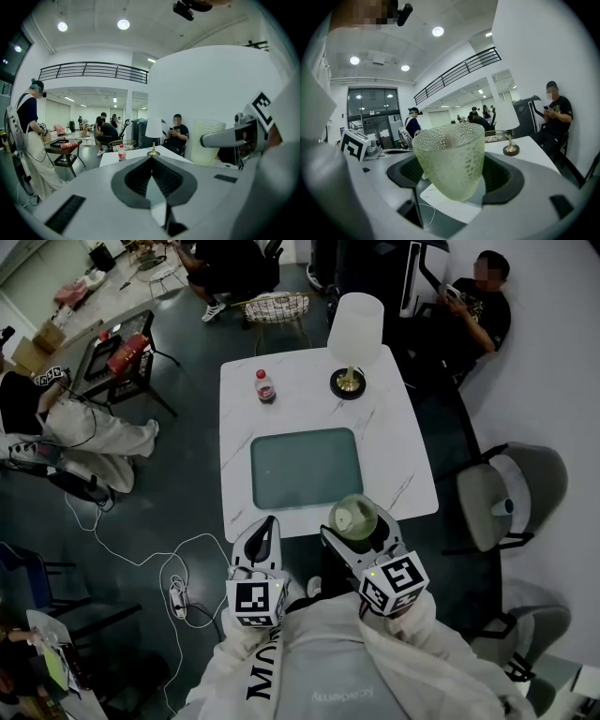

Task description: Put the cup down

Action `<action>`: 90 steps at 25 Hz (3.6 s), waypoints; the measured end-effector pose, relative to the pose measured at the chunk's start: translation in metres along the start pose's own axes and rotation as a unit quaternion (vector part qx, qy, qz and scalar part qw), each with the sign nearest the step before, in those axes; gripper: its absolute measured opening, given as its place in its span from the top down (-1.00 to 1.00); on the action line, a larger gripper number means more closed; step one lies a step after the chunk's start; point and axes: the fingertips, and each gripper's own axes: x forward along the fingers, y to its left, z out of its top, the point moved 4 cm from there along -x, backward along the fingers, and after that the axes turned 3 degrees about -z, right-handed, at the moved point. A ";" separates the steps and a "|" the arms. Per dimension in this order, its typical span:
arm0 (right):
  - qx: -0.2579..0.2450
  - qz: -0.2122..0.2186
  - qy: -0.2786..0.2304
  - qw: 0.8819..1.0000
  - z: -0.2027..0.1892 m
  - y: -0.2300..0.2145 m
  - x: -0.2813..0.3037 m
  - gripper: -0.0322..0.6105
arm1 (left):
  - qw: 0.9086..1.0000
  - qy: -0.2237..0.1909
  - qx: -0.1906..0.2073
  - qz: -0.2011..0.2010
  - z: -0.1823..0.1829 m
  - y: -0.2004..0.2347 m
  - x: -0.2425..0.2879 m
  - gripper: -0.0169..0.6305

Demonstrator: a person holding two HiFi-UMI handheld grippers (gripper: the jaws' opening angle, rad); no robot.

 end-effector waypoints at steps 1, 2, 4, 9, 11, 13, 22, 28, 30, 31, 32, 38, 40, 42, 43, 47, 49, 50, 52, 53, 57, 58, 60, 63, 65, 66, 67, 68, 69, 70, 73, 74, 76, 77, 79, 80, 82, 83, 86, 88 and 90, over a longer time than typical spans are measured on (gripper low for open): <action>0.000 0.001 0.001 1.000 0.000 -0.002 0.003 -0.28 | 1.000 0.001 -0.001 0.000 0.000 0.001 0.003 0.91; 0.001 0.002 0.002 1.000 0.001 -0.005 0.006 -0.28 | 1.000 0.002 -0.001 0.001 0.001 0.002 0.006 0.91; 0.001 0.004 0.003 1.000 0.003 -0.009 0.014 -0.28 | 1.000 0.003 0.001 0.002 0.003 0.005 0.013 0.91; 0.001 0.004 0.004 1.000 0.008 -0.021 0.028 -0.28 | 1.000 0.007 -0.003 0.007 0.004 0.011 0.029 0.91; 0.003 0.005 0.006 1.000 0.009 -0.027 0.034 -0.28 | 1.000 0.010 -0.005 0.009 0.003 0.013 0.036 0.91; 0.001 0.005 0.007 1.000 0.011 -0.033 0.040 -0.28 | 1.000 0.013 -0.007 0.009 0.002 0.015 0.044 0.91; -0.018 0.003 0.018 1.000 0.005 -0.063 0.073 -0.28 | 0.999 0.034 -0.010 0.005 -0.004 0.020 0.088 0.91; -0.013 0.006 0.027 1.000 0.007 -0.078 0.093 -0.28 | 0.999 0.036 -0.012 0.003 0.002 0.027 0.115 0.91; -0.013 0.006 0.030 0.999 0.007 -0.084 0.100 -0.28 | 0.999 0.039 -0.013 0.003 0.001 0.029 0.124 0.91; -0.012 0.006 0.031 0.999 0.006 -0.087 0.103 -0.28 | 0.999 0.040 -0.014 0.003 0.001 0.030 0.128 0.91; -0.012 0.005 0.033 0.999 0.006 -0.090 0.106 -0.28 | 0.999 0.041 -0.014 0.003 0.001 0.031 0.133 0.91; -0.008 0.005 0.043 0.999 0.002 -0.105 0.128 -0.28 | 0.999 0.051 -0.016 0.003 -0.006 0.041 0.157 0.91; -0.008 0.005 0.046 0.999 0.000 -0.111 0.136 -0.28 | 0.998 0.055 -0.017 0.002 -0.007 0.044 0.167 0.91; -0.009 0.005 0.049 0.999 0.000 -0.116 0.143 -0.28 | 0.998 0.059 -0.019 0.001 -0.008 0.046 0.176 0.91; -0.010 0.005 0.051 0.999 -0.001 -0.119 0.147 -0.28 | 0.998 0.060 -0.020 0.000 -0.008 0.046 0.180 0.91; -0.008 0.005 0.057 0.998 -0.004 -0.130 0.160 -0.28 | 0.998 0.066 -0.022 -0.002 -0.011 0.049 0.195 0.91; -0.008 0.006 0.061 0.998 -0.005 -0.136 0.166 -0.28 | 0.997 0.068 -0.023 -0.002 -0.012 0.050 0.203 0.91; -0.007 0.005 0.063 0.998 -0.006 -0.138 0.169 -0.28 | 0.997 0.068 -0.023 -0.003 -0.013 0.051 0.207 0.91; -0.007 0.005 0.064 0.998 -0.007 -0.143 0.173 -0.28 | 0.997 0.070 -0.024 -0.003 -0.015 0.051 0.213 0.91; -0.010 0.005 0.063 0.998 -0.007 -0.145 0.175 -0.28 | 0.997 0.072 -0.026 -0.003 -0.016 0.052 0.216 0.91; -0.042 0.004 0.059 0.997 -0.011 -0.151 0.184 -0.28 | 0.997 0.075 -0.024 -0.007 -0.018 0.052 0.228 0.91; -0.045 0.003 0.060 0.997 -0.013 -0.153 0.186 -0.28 | 0.997 0.077 -0.023 -0.007 -0.019 0.052 0.230 0.91; -0.045 0.002 0.063 0.997 -0.016 -0.156 0.189 -0.28 | 0.996 0.082 -0.022 -0.007 -0.023 0.052 0.233 0.91; -0.047 0.000 0.064 0.997 -0.021 -0.160 0.193 -0.28 | 0.996 0.082 -0.025 -0.006 -0.027 0.054 0.238 0.91; -0.051 -0.002 0.067 0.996 -0.024 -0.164 0.197 -0.28 | 0.996 0.081 -0.026 -0.006 -0.031 0.055 0.242 0.91; -0.056 -0.003 0.069 0.996 -0.024 -0.165 0.199 -0.28 | 0.996 0.082 -0.025 -0.006 -0.033 0.056 0.244 0.91; -0.061 -0.004 0.070 0.996 -0.024 -0.165 0.201 -0.28 | 0.996 0.084 -0.024 -0.006 -0.035 0.057 0.246 0.91; -0.066 -0.004 0.072 0.995 -0.025 -0.166 0.203 -0.28 | 0.996 0.087 -0.023 -0.006 -0.037 0.057 0.248 0.91; -0.067 -0.003 0.072 0.995 -0.027 -0.166 0.204 -0.28 | 0.996 0.089 -0.022 -0.005 -0.040 0.057 0.249 0.91; -0.066 0.001 0.071 0.995 -0.030 -0.165 0.206 -0.28 | 0.996 0.091 -0.022 -0.005 -0.042 0.057 0.251 0.91; -0.062 0.006 0.072 0.995 -0.039 -0.166 0.213 -0.28 | 0.996 0.092 -0.016 -0.008 -0.044 0.057 0.257 0.91; -0.062 0.006 0.072 0.995 -0.042 -0.167 0.215 -0.28 | 0.996 0.091 -0.014 -0.009 -0.044 0.056 0.259 0.91; -0.060 0.006 0.073 0.996 -0.046 -0.168 0.218 -0.28 | 0.996 0.091 -0.014 -0.009 -0.046 0.057 0.262 0.91; -0.059 0.006 0.072 0.996 -0.047 -0.169 0.220 -0.28 | 0.995 0.094 -0.015 -0.008 -0.049 0.058 0.262 0.91; -0.061 0.003 0.071 0.996 -0.049 -0.170 0.222 -0.28 | 0.995 0.102 -0.017 -0.006 -0.057 0.059 0.262 0.91; -0.063 0.003 0.072 0.995 -0.050 -0.171 0.223 -0.28 | 0.994 0.104 -0.018 -0.006 -0.059 0.060 0.263 0.91; -0.065 0.002 0.073 0.995 -0.052 -0.173 0.226 -0.28 | 0.994 0.105 -0.019 -0.006 -0.060 0.060 0.265 0.91; -0.066 0.002 0.073 0.995 -0.054 -0.175 0.227 -0.28 | 0.994 0.106 -0.020 -0.005 -0.061 0.061 0.266 0.91; -0.067 0.003 0.074 0.995 -0.060 -0.177 0.230 -0.28 | 0.994 0.106 -0.020 -0.003 -0.066 0.061 0.267 0.91; -0.069 0.003 0.075 0.995 -0.063 -0.177 0.231 -0.28 | 0.994 0.106 -0.019 -0.002 -0.067 0.060 0.268 0.91; -0.068 0.004 0.077 0.995 -0.066 -0.178 0.232 -0.28 | 0.994 0.107 -0.019 -0.002 -0.068 0.060 0.270 0.91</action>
